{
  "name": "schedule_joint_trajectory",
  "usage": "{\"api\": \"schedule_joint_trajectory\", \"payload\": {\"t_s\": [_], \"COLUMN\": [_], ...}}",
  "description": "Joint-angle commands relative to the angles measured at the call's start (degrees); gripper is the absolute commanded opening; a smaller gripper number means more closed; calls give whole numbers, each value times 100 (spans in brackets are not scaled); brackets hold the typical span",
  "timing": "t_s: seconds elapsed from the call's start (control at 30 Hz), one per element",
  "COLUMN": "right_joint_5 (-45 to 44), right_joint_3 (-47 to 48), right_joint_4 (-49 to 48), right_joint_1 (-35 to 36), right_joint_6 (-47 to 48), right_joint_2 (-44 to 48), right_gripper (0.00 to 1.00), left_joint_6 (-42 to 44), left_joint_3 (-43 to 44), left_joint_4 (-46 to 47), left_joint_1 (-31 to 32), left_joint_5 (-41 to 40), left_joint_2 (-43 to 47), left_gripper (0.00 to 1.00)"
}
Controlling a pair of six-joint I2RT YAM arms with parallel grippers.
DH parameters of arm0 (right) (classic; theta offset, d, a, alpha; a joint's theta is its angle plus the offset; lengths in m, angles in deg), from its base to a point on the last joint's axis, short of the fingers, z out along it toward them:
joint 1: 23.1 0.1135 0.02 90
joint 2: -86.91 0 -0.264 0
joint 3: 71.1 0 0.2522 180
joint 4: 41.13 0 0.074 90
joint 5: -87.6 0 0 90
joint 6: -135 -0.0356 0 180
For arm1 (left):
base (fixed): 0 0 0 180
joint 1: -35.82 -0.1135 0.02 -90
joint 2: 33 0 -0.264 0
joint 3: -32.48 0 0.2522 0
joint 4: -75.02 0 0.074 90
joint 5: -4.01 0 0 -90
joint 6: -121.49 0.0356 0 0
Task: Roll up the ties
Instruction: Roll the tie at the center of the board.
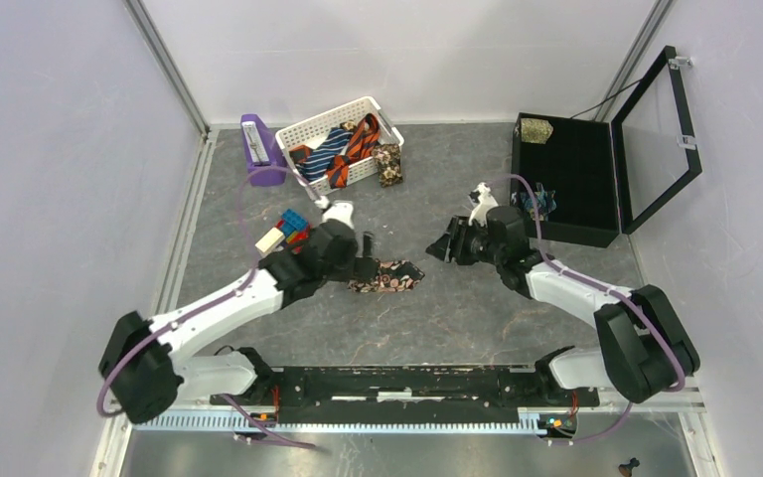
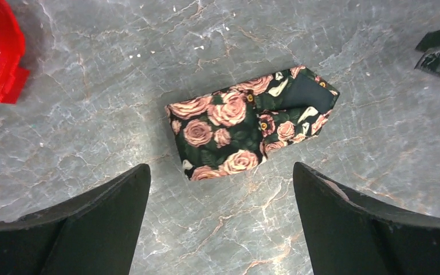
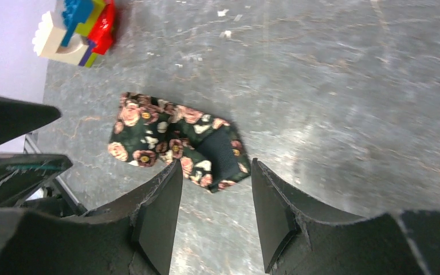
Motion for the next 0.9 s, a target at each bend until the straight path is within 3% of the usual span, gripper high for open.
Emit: {"api": "schedule_joint_trajectory", "payload": {"t_s": [0.0,0.23,0.47,0.67,0.87], "right_joint_5": [-321,-507,-564,-548,-587], "right_joint_3": [477,923,1352,1669,1804], "right_joint_4": [-33,-162,-243,-290,-326], "right_joint_1": [536,1365,1846,2081,2195], "right_joint_6": [-57,-210,-329,-459,-527], "right_joint_2": [-111,-739,-1251,-1725,-2063], "right_gripper": [55,54,54,59,63], "left_joint_6": [64,-387,-1012,-1288,-1208], "left_joint_3": [-989,-2209,-3118,-3482,-3554], "left_joint_4": [1164,2387,3743,4506,4671], "left_joint_1": [-993,-1952,-2894,-3230,-3302], "left_joint_5": [1570,2741,3678,4111,4255], "left_joint_2": [880,1606,1766,1468,1276], "left_gripper": [100,96,90,87,84]}}
